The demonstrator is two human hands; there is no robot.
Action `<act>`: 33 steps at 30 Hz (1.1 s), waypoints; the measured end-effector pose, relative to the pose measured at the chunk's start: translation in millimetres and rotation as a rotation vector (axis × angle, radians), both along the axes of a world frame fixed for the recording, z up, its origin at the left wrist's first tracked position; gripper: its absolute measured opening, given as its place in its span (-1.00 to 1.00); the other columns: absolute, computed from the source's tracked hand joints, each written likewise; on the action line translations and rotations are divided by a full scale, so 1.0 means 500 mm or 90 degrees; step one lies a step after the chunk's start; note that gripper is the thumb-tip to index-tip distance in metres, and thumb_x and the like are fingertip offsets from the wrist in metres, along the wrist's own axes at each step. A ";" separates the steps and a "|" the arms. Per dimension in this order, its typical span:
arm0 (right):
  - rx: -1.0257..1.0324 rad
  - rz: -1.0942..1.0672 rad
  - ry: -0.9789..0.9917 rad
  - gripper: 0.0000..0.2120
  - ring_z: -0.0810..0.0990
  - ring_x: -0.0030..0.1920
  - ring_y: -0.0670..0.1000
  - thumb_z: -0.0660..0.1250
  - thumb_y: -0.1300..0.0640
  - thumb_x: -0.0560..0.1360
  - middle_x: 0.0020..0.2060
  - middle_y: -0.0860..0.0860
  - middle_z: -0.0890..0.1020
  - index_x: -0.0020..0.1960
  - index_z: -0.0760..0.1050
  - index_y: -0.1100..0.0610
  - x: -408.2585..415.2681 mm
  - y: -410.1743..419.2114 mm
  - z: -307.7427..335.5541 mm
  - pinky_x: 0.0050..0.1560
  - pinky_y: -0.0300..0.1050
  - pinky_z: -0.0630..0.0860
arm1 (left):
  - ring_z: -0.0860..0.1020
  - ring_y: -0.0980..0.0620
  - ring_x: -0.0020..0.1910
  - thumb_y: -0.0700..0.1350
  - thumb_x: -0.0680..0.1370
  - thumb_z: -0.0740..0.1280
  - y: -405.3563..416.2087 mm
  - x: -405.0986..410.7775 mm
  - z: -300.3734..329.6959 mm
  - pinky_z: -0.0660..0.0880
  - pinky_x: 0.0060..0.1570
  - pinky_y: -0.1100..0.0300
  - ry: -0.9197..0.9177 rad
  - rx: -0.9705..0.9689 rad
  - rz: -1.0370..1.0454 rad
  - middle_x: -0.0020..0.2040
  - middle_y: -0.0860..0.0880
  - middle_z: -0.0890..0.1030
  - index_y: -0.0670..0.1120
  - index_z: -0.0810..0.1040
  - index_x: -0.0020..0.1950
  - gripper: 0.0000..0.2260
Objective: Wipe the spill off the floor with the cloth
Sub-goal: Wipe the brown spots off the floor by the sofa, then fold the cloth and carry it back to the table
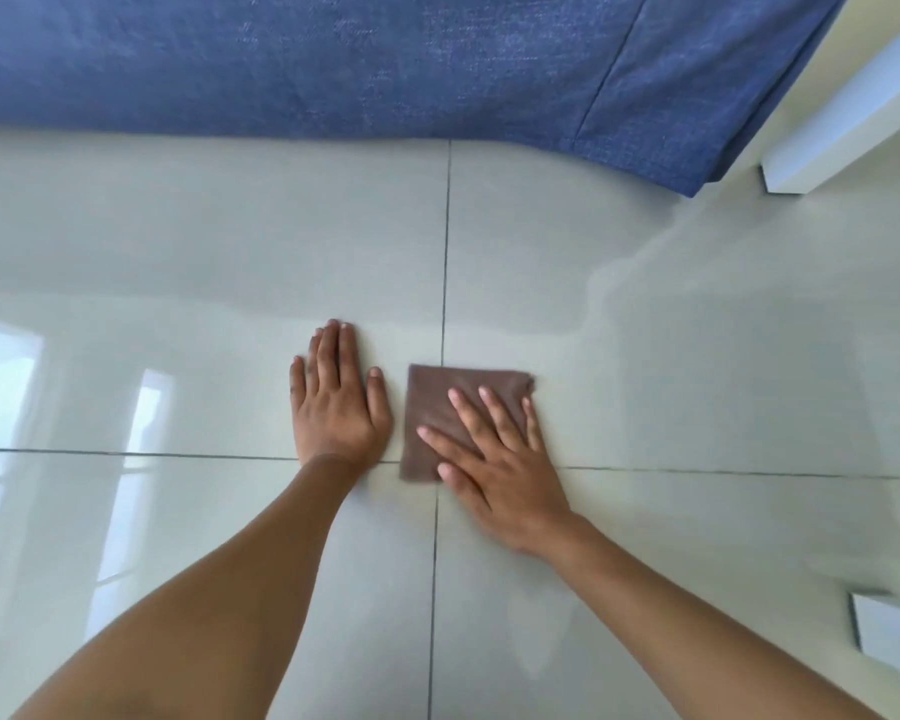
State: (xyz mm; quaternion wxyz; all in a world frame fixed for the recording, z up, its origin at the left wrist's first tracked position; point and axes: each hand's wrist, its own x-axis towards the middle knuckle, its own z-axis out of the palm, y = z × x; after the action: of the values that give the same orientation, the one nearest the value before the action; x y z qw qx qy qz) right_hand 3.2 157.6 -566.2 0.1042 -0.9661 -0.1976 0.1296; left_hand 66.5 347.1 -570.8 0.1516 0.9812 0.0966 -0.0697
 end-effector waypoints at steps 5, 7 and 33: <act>-0.054 0.009 0.044 -0.54 0.10 0.51 0.09 -0.20 -0.21 0.60 0.51 -0.03 0.26 0.44 0.20 -0.28 -0.114 -0.054 0.010 0.40 0.28 0.01 | -0.12 0.00 0.58 0.05 0.62 -0.07 0.003 0.004 0.021 -0.18 0.53 -0.03 0.084 -0.005 -0.037 0.60 -0.05 -0.06 -0.12 -0.09 0.58 -0.44; -0.045 -0.006 0.068 -0.53 0.09 0.51 0.10 -0.23 -0.22 0.59 0.51 -0.03 0.26 0.43 0.20 -0.28 -0.108 -0.054 0.028 0.39 0.29 -0.04 | -0.14 -0.01 0.58 0.04 0.62 -0.07 0.001 0.010 0.046 -0.22 0.52 -0.11 0.149 0.043 -0.045 0.60 -0.05 -0.07 -0.13 -0.09 0.58 -0.44; 0.222 -0.393 0.196 -0.79 0.49 -0.27 0.08 0.18 0.29 0.37 -0.35 -0.05 0.52 -0.22 0.40 -0.03 -0.074 -0.065 0.247 -0.34 -0.18 0.35 | 0.27 -0.04 0.41 -0.21 0.50 0.19 -0.108 -0.148 0.218 0.45 0.16 0.06 0.220 -0.147 -0.136 0.43 -0.02 0.30 0.12 0.19 0.50 -0.42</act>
State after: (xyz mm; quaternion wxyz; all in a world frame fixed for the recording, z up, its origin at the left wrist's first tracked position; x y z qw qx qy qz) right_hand -33.9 124.9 -442.9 0.3294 -0.9173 0.1010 0.1999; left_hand -7.4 293.2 -461.7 0.2360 0.9356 0.0080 -0.2626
